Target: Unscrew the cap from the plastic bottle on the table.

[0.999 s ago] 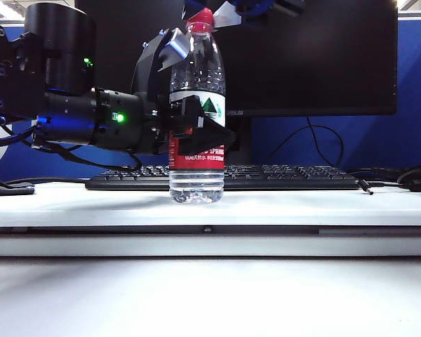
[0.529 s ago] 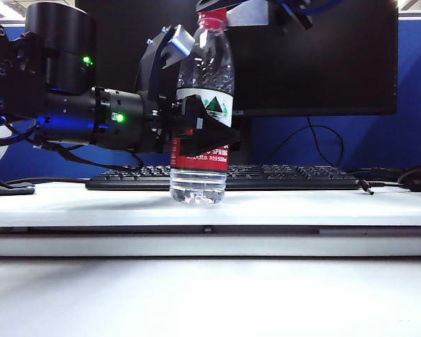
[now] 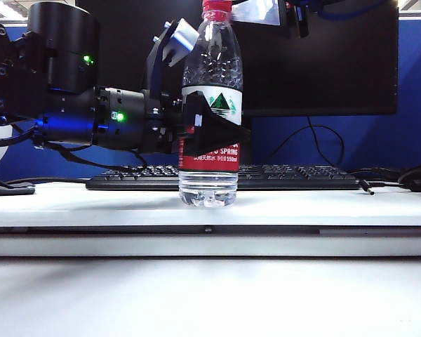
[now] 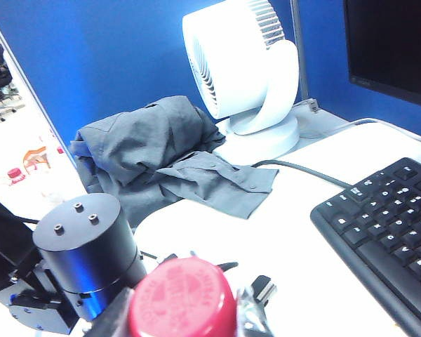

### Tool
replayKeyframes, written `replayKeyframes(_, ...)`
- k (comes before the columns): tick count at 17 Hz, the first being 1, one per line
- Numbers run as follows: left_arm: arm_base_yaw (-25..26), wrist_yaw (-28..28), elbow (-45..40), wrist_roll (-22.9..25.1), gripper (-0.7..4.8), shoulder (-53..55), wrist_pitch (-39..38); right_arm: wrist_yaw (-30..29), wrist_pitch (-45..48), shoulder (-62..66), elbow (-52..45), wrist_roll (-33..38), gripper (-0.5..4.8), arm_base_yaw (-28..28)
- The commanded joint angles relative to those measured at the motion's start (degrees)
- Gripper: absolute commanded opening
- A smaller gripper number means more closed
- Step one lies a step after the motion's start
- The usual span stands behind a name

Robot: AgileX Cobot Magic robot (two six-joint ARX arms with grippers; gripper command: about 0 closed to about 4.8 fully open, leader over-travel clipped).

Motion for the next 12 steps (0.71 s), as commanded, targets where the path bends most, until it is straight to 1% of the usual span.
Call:
replayKeyframes(1, 0.11, -0.61, 0.31, -0.13, 2.72, -0.26, 1.20, 6.01, -2.89, -0.63, -0.15, 1.62, 2.27, 0.39)
replayKeyframes(2, 0.09, -0.61, 0.31, -0.13, 2.72, -0.26, 1.22, 10.51, -4.17, -1.88, -0.15, 2.14, 2.99, 0.39)
replayKeyframes(3, 0.09, -0.68, 0.31, -0.13, 2.72, -0.26, 1.22, 11.61, -4.52, -2.64, -0.15, 2.19, 2.99, 0.44)
replayKeyframes(4, 0.11, -1.05, 0.31, -0.13, 2.72, -0.26, 1.29, 13.11, -5.07, -3.61, -0.15, 2.45, 3.13, 0.46)
replayKeyframes(5, 0.11, -1.05, 0.37, -0.13, 2.72, -0.26, 1.62, 15.72, -5.75, -4.59, -0.15, 3.48, 3.21, 0.46)
replayKeyframes(7, 0.09, -1.01, 0.63, -0.15, 2.72, -0.26, 1.68, 22.80, -7.45, -7.41, -0.17, 4.55, 3.28, 1.51)
replayKeyframes(9, 0.09, -1.03, 0.66, -0.15, 2.72, -0.26, 1.68, 32.20, -7.54, -9.46, -0.20, 5.57, 3.29, 5.99)
replayKeyframes(10, 0.09, -1.01, 0.66, -0.17, 2.72, -0.26, 1.68, 41.31, -7.04, -10.14, -0.20, 5.35, 3.29, 10.84)
replayKeyframes(11, 0.04, -1.03, 0.66, -0.15, 2.72, -0.26, 1.68, 57.09, -5.97, -10.08, -0.20, 5.42, 3.29, 18.01)
replayKeyframes(12, 0.04, -1.03, 0.66, -0.17, 2.72, -0.26, 1.68, 71.01, -4.70, -9.53, -0.20, 5.33, 3.29, 23.30)
